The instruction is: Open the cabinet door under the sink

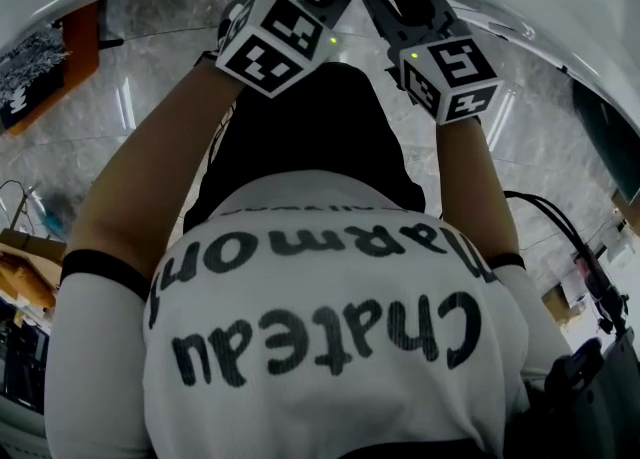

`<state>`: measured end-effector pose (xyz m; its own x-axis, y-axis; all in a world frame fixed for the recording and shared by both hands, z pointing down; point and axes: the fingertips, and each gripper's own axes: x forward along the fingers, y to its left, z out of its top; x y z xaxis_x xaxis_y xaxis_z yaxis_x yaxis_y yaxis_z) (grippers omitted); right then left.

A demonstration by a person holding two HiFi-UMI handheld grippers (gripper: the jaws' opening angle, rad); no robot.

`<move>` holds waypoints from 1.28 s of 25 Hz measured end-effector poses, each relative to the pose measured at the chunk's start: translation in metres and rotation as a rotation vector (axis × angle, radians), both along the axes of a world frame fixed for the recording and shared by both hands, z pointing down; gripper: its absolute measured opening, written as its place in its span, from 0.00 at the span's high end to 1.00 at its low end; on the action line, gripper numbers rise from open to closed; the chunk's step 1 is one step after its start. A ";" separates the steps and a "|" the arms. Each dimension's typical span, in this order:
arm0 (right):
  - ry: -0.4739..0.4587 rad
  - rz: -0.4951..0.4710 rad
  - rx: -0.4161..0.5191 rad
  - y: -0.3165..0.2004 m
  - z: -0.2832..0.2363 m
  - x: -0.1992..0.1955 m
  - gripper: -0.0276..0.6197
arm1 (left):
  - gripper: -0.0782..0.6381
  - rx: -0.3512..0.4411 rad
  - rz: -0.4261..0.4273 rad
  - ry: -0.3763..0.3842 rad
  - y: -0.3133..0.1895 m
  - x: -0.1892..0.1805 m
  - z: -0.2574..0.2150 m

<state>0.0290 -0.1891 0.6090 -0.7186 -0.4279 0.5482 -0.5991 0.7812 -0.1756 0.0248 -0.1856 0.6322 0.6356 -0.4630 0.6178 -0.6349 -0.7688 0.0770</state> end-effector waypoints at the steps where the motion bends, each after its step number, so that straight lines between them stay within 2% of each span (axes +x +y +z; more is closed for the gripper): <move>1: 0.037 -0.021 0.011 0.001 0.001 -0.001 0.87 | 0.84 0.008 0.016 -0.013 0.001 -0.001 0.001; 4: 0.086 -0.028 0.002 0.003 0.004 -0.005 0.87 | 0.84 -0.023 0.029 -0.026 0.005 -0.002 0.003; 7: 0.114 0.013 -0.056 0.002 0.005 -0.002 0.88 | 0.83 -0.088 0.039 -0.035 0.011 0.003 0.004; 12: 0.153 0.049 -0.127 0.008 0.002 0.003 0.89 | 0.76 -0.136 0.070 -0.054 0.022 0.010 0.001; 14: 0.189 0.034 -0.142 0.018 0.003 0.005 0.89 | 0.75 -0.129 0.079 -0.068 0.028 0.011 0.001; 18: 0.256 -0.022 -0.149 0.045 0.007 0.009 0.87 | 0.76 -0.063 0.108 -0.155 0.047 0.008 0.006; 23: 0.285 -0.027 -0.170 0.062 0.011 0.010 0.85 | 0.76 -0.108 0.078 -0.119 0.061 0.005 0.007; 27: 0.288 -0.011 -0.176 0.069 0.015 0.011 0.85 | 0.75 -0.114 0.054 -0.101 0.070 -0.001 0.010; 32: 0.288 -0.027 -0.174 0.081 0.013 0.016 0.85 | 0.76 -0.104 0.116 -0.137 0.090 -0.007 0.012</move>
<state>0.0453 -0.1076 0.6219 -0.5337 -0.2933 0.7932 -0.6230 0.7706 -0.1343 0.0182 -0.0954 0.6438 0.5878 -0.3202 0.7429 -0.5522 -0.8299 0.0792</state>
